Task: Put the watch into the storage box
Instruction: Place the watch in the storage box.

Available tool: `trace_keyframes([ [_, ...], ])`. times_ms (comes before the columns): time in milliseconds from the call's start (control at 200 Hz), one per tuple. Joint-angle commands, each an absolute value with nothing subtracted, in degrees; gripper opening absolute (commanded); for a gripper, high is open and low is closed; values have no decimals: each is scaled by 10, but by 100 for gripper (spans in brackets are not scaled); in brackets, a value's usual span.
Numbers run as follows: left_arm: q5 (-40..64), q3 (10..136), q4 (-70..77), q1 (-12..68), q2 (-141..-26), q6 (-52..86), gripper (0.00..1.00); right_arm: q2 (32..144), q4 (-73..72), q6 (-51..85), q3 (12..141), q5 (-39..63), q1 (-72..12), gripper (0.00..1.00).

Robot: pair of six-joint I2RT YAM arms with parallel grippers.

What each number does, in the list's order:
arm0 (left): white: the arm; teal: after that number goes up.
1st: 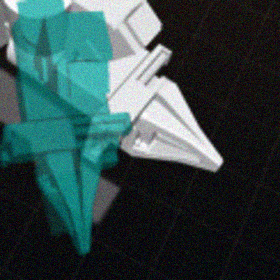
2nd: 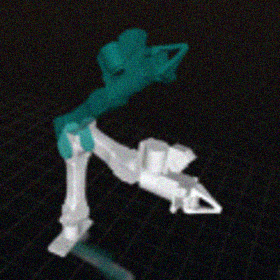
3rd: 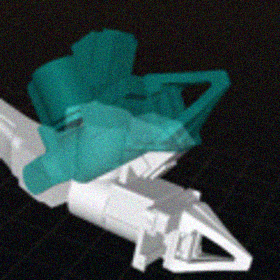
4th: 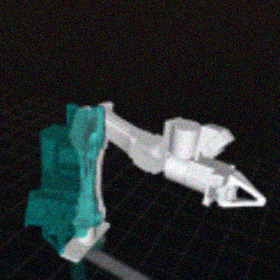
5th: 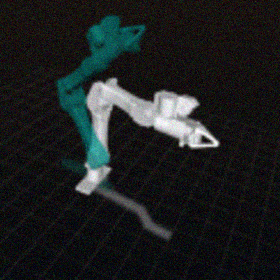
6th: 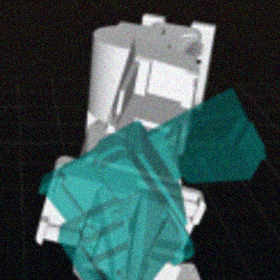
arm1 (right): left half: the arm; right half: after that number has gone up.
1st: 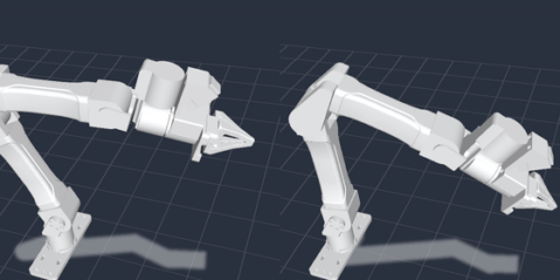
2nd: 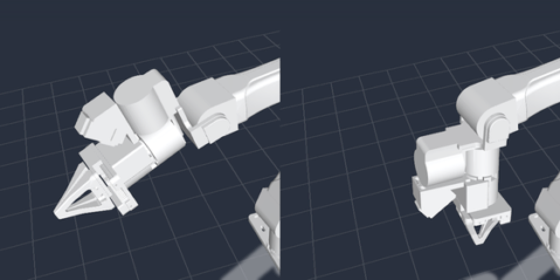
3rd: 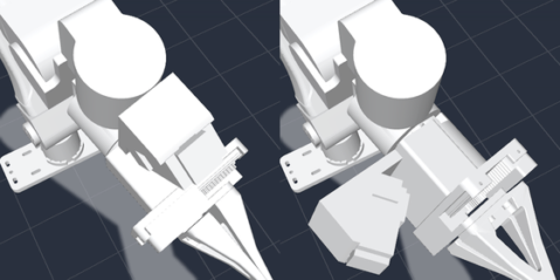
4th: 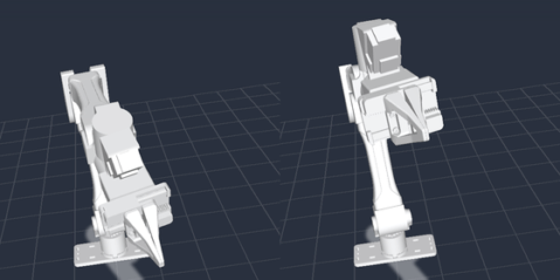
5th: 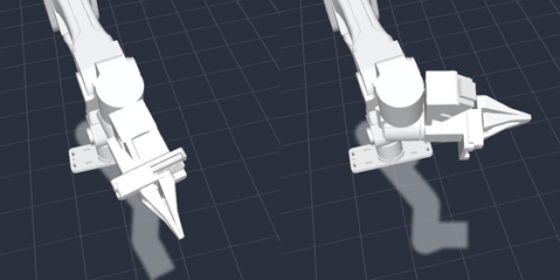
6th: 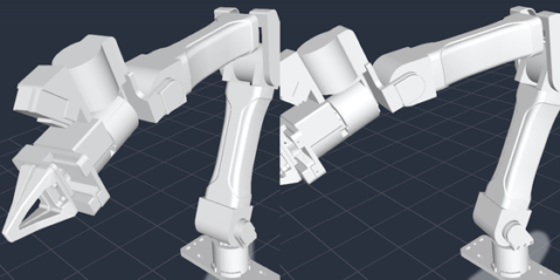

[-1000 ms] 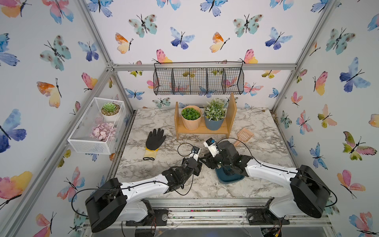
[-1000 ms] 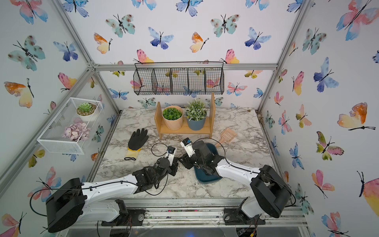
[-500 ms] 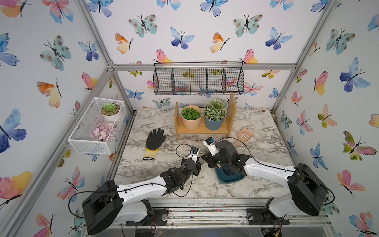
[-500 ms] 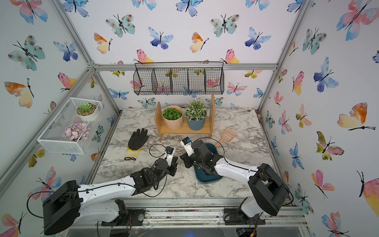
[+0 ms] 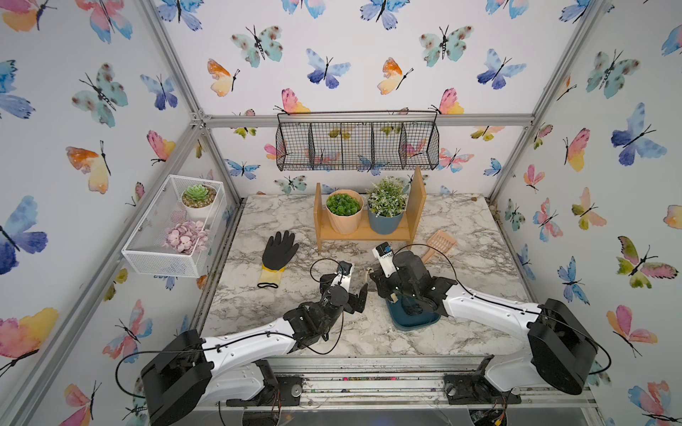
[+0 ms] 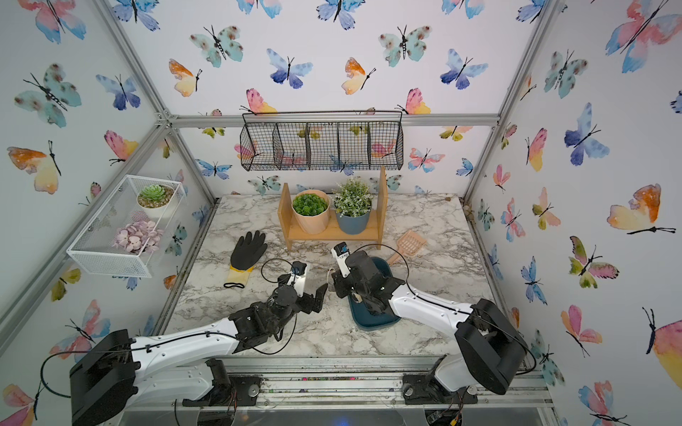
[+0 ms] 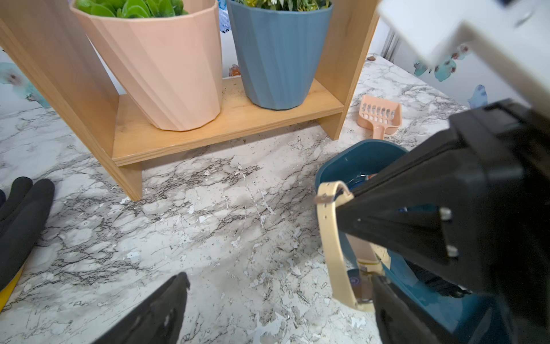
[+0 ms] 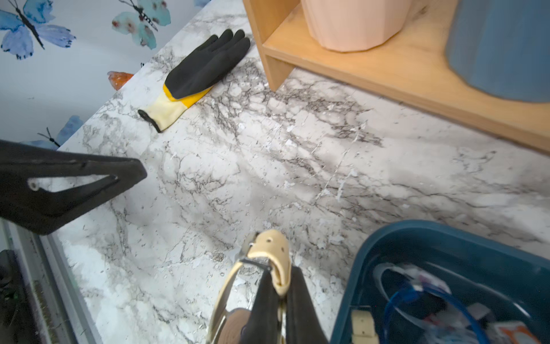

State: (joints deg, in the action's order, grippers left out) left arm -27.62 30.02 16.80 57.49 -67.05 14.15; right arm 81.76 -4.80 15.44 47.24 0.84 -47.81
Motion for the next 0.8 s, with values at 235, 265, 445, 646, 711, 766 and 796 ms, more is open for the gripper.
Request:
trace_keyframes([
  [235,-342,286,144,573,-651,145,99,762,22,142,445,-68,-455,2],
  [265,-342,285,143,573,-648,146,99,753,27,142,439,-72,-452,2],
  [445,-335,278,140,567,-646,150,99,709,53,144,410,-73,-437,2],
  [646,-334,281,136,565,-646,149,99,701,88,160,388,-56,-435,2],
  [711,-334,279,136,565,-645,149,99,692,90,169,375,-50,-435,2],
  [766,-332,277,138,563,-644,149,99,685,89,173,366,-42,-435,2],
  [796,-331,277,138,563,-644,149,99,682,90,174,362,-37,-435,2],
])
